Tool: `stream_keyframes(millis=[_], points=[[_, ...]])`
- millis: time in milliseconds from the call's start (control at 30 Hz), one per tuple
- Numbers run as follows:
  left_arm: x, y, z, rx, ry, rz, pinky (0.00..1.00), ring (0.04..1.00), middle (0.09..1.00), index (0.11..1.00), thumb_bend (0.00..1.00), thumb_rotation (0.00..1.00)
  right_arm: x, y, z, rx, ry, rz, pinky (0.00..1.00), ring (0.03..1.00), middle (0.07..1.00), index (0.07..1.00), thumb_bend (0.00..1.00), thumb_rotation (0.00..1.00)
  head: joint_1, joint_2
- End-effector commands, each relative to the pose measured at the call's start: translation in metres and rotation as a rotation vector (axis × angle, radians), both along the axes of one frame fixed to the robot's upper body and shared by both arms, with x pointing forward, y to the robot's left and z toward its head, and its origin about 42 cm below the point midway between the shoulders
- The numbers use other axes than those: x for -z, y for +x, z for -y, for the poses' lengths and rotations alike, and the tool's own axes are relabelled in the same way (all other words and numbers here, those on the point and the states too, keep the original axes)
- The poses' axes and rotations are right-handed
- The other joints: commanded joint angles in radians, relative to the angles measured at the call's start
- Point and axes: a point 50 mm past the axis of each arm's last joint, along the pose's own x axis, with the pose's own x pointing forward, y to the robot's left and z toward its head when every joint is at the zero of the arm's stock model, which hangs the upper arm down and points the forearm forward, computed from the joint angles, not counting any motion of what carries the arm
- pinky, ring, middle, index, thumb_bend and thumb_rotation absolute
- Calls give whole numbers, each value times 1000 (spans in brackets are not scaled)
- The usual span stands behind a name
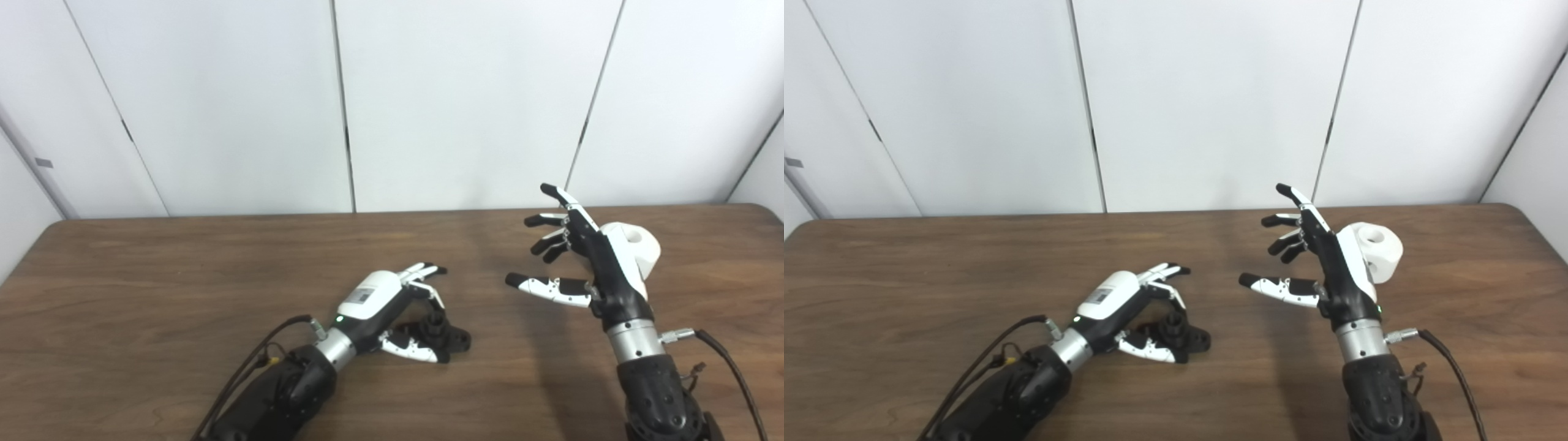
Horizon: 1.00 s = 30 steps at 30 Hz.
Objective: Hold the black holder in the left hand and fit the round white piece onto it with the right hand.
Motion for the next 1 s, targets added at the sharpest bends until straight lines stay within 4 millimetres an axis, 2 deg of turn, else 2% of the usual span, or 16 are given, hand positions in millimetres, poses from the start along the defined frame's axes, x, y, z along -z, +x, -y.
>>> stream_keyframes(millis=[0, 300, 500, 667, 867, 900, 933, 967], points=[[47, -26, 2, 19, 123, -114, 896, 963, 931, 487, 521, 77, -24, 2, -6, -11, 1, 93, 422, 521, 692, 902, 602, 137, -6, 0], [59, -23, 1, -57, 125, -127, 926, 960, 927, 487, 521, 80, -28, 2, -5, -9, -8, 84, 431, 538, 708, 901, 613, 133, -68, -7], [63, -23, 4, -111, 123, -118, 952, 964, 924, 487, 521, 80, -33, 4, 2, -4, -42, 103, 427, 531, 696, 895, 609, 131, -76, -4], [64, -24, 5, -152, 148, -90, 920, 945, 914, 486, 520, 82, -36, 4, 9, 5, -57, 105, 433, 532, 692, 884, 611, 153, -66, -2], [58, -21, -4, -163, 212, -94, 908, 951, 928, 491, 520, 82, -36, 1, 10, 5, -58, 102, 439, 536, 693, 885, 612, 174, -63, 3], [56, -20, -6, -160, 232, -94, 885, 952, 936, 563, 844, 211, -36, 1, 10, 4, -56, 103, 436, 535, 694, 885, 615, 168, -63, 3], [53, -19, -10, -159, 252, -90, 883, 953, 937, 572, 876, 223, -37, 1, 10, 3, -56, 105, 436, 535, 694, 885, 615, 168, -58, 5], [51, -17, -14, -161, 273, -84, 871, 954, 942, 605, 950, 262, -37, 2, 10, 3, -55, 106, 435, 535, 694, 886, 616, 168, -55, 7]])
